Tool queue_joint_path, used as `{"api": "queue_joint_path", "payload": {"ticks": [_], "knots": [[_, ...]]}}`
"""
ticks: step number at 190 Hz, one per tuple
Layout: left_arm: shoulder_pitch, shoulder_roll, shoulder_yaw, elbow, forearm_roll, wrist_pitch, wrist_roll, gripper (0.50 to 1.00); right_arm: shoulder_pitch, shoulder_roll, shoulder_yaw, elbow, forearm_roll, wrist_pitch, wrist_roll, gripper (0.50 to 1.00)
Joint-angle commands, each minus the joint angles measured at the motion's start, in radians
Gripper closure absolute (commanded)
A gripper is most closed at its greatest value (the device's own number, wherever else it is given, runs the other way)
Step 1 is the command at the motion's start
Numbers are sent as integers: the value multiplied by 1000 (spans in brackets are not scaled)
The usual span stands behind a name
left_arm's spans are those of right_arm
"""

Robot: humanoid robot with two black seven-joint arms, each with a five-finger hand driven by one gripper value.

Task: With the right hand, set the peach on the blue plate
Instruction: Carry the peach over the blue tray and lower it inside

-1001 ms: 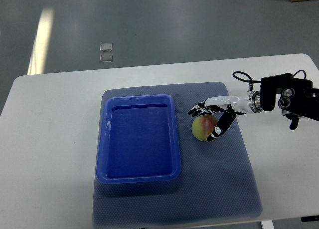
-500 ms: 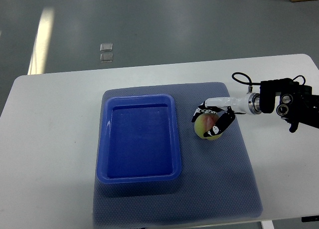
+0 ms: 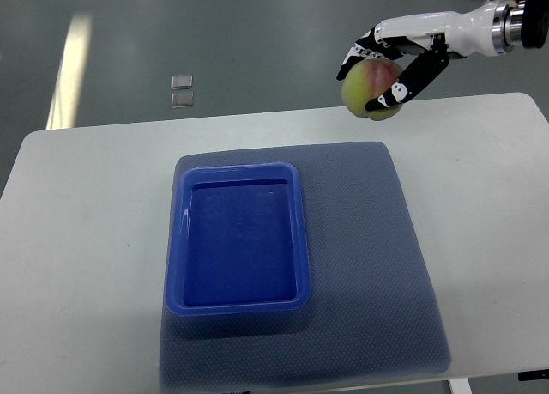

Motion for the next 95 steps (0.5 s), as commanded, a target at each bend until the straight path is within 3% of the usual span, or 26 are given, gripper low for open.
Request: {"api": "queue_joint_path", "payload": {"ticks": [1, 16, 17, 21, 30, 31, 43, 54, 55, 65, 77, 78, 95], "knots": [[0, 0, 0, -2, 0, 0, 0, 500, 15, 43, -3, -3, 7, -17, -2, 1000], [0, 0, 0, 0, -1, -2, 0, 500, 15, 78, -8, -11, 7, -23, -2, 1000], [0, 0, 0, 0, -1, 0, 0, 500, 15, 139, -17, -23, 6, -46, -3, 1000], [0, 0, 0, 0, -1, 0, 0, 500, 15, 167, -20, -34, 0, -55, -5, 1000], [0, 0, 0, 0, -1, 0, 0, 500, 15, 167, -20, -34, 0, -55, -5, 1000], [0, 0, 0, 0, -1, 0, 0, 500, 14, 243, -40, -76, -6, -72, -11, 1000], [0, 0, 0, 1, -3, 0, 0, 500, 11, 342, -80, -153, -8, -84, -17, 1000], [0, 0, 0, 1, -3, 0, 0, 500, 11, 342, -80, -153, -8, -84, -17, 1000], [0, 0, 0, 3, -3, 0, 0, 500, 0, 422, -101, -216, -10, -97, -17, 1000], [0, 0, 0, 3, -4, 0, 0, 500, -22, 503, -111, -270, -13, -112, -17, 1000], [0, 0, 0, 3, -4, 0, 0, 500, -29, 517, -114, -279, -14, -114, -17, 1000], [0, 0, 0, 3, -4, 0, 0, 500, -73, 584, -114, -323, -31, -123, -17, 1000], [0, 0, 0, 3, -4, 0, 0, 500, -123, 653, -112, -382, -72, -135, -17, 1000]]}}
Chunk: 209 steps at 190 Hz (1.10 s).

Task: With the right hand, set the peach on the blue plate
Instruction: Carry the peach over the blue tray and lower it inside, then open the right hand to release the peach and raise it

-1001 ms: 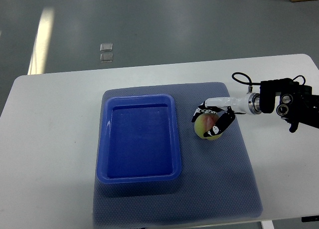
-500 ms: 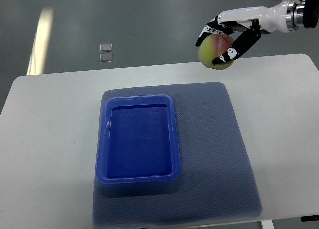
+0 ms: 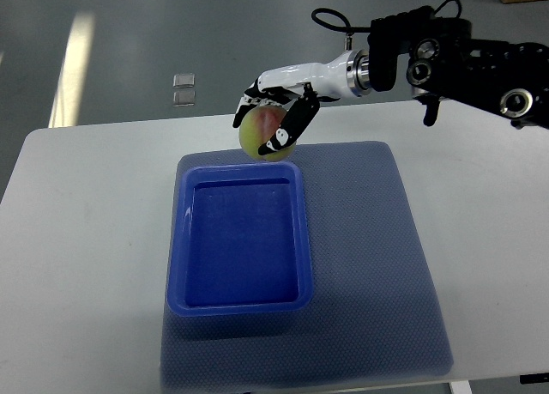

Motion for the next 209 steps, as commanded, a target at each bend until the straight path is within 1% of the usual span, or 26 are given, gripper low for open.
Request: {"api": "queue_joint_path", "payload": {"ticks": [1, 6, 7, 19, 51, 52, 66, 75, 80, 81, 90, 91, 92, 93, 94, 95, 96, 97, 101, 109, 116, 162, 182, 191, 192, 209], "knots": [[0, 0, 0, 0, 0, 0, 0, 500, -62, 99, -2, -75, -41, -16, 0, 1000], [0, 0, 0, 0, 0, 0, 0, 500, -62, 99, -2, -75, -41, -16, 0, 1000], [0, 0, -1, 0, 0, 0, 0, 500, -97, 148, -2, -109, -77, -25, 2, 1000], [0, 0, -1, 1, 0, 0, 0, 500, -135, 188, -2, -129, -108, -35, 2, 1000], [0, 0, -1, 3, 0, -2, 0, 500, -180, 223, -2, -144, -122, -49, 2, 1000], [0, 0, -1, 3, 0, -2, 0, 500, -191, 229, -2, -147, -123, -51, 2, 981], [0, 0, -1, 3, 0, -2, 0, 500, -205, 236, -2, -149, -128, -51, 2, 928], [0, 0, -1, 3, 0, 0, 0, 500, -211, 237, -1, -152, -128, -52, 2, 918], [0, 0, 0, 3, 0, -2, 0, 500, -214, 237, -1, -155, -128, -52, 2, 901], [0, 0, -1, 3, 0, 0, 0, 500, -214, 237, -1, -155, -128, -52, 2, 887], [0, 0, -1, 3, 0, 0, 0, 500, -214, 237, -1, -155, -128, -52, 2, 887], [0, 0, -1, 3, 0, -2, 0, 500, -218, 239, 4, -161, -128, -54, 3, 764], [0, 0, -1, 3, 0, -2, 0, 500, -218, 239, 4, -161, -128, -54, 3, 763], [0, 0, 0, 3, 0, -2, 0, 500, -218, 239, 6, -163, -128, -54, 3, 732], [0, 0, 0, 3, 0, -2, 0, 500, -218, 239, 6, -163, -128, -54, 3, 732], [0, 0, 0, 3, 0, -2, 0, 500, -218, 239, 7, -163, -128, -52, 3, 706], [0, 0, 0, 3, 0, -2, 0, 500, -218, 239, 7, -163, -128, -52, 3, 705], [0, 0, 0, 3, 0, 0, 0, 500, -218, 237, 7, -163, -128, -54, 3, 685], [0, 0, 0, 3, 0, 0, 0, 500, -218, 237, 9, -163, -128, -52, 3, 650], [0, 0, 0, 3, 0, 0, 0, 500, -218, 237, 10, -163, -127, -52, 3, 628], [0, 0, 0, 3, 0, 0, 0, 500, -218, 236, 12, -163, -125, -52, 3, 583], [0, 0, 0, 4, 0, 0, 0, 500, -198, 205, 24, -160, -111, -43, 3, 572], [0, 0, 0, 4, -2, 0, 2, 500, -139, 122, 133, -152, -96, -28, 3, 572], [0, 0, 0, 4, -2, 0, 2, 500, -139, 122, 133, -152, -96, -28, 3, 572], [0, 0, 0, 4, -2, 0, 0, 500, -131, 84, 197, -150, -72, -23, 6, 572], [0, 0, 0, 4, 1, 0, 0, 500, -143, 16, 325, -150, -15, -26, 11, 572]]}}
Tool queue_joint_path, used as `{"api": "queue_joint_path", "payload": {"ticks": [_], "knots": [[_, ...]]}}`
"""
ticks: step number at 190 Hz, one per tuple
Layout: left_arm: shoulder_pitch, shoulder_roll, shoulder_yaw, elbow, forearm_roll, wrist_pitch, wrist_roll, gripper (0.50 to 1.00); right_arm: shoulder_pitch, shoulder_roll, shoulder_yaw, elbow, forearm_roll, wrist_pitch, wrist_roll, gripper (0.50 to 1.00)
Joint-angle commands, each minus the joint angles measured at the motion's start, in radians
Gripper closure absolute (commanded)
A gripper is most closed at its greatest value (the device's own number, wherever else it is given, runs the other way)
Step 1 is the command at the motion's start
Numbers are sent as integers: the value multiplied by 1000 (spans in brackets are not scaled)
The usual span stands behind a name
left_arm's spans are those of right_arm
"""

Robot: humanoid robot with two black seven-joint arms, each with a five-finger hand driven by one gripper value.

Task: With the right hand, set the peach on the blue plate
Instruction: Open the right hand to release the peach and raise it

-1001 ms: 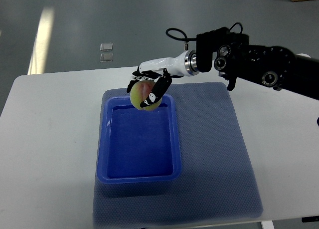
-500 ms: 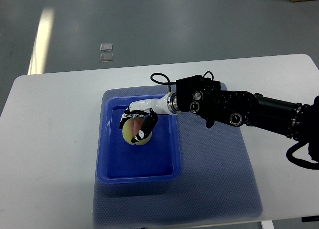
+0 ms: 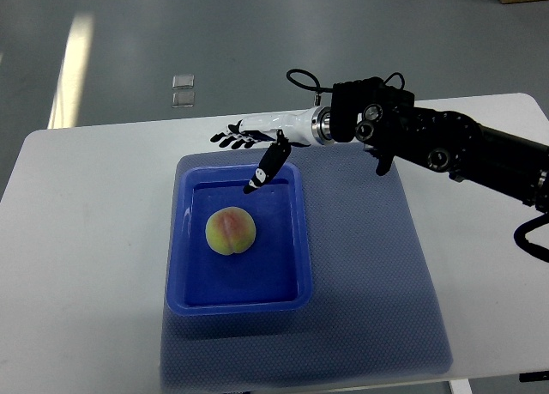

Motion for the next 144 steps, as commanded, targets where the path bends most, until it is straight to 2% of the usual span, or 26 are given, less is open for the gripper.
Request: {"api": "queue_joint_path", "payload": {"ticks": [1, 8, 9, 30, 57, 81, 100, 110, 111, 117, 144], "knots": [[0, 0, 0, 0, 2, 0, 0, 500, -4, -77, 140, 1, 59, -1, 5, 572], [0, 0, 0, 0, 2, 0, 0, 500, -4, -77, 140, 1, 59, -1, 5, 572], [0, 0, 0, -2, 2, 0, 1, 500, -27, -103, 225, 1, 106, -4, 8, 572], [0, 0, -2, -2, 4, 0, 2, 500, -165, -131, 442, -2, 244, -11, 15, 572], [0, 0, -2, -5, 5, 0, 2, 500, -347, -105, 689, -2, 451, -10, 48, 572], [0, 0, -2, -6, 5, 0, 2, 500, -453, -50, 743, -19, 574, -13, 76, 572], [0, 0, -2, -6, 4, 0, 2, 500, -516, 10, 790, -83, 692, -19, 177, 570], [0, 0, -2, -6, 4, 0, 2, 500, -516, 10, 791, -84, 692, -19, 177, 570], [0, 0, 0, -5, 4, 0, 2, 500, -538, 35, 807, -108, 741, -19, 215, 572], [0, 0, 0, -5, 4, 0, 2, 500, -550, 49, 817, -114, 771, -18, 231, 572], [0, 0, 0, -6, 5, 0, 2, 500, -578, 68, 827, -122, 870, -8, 239, 570]]}}
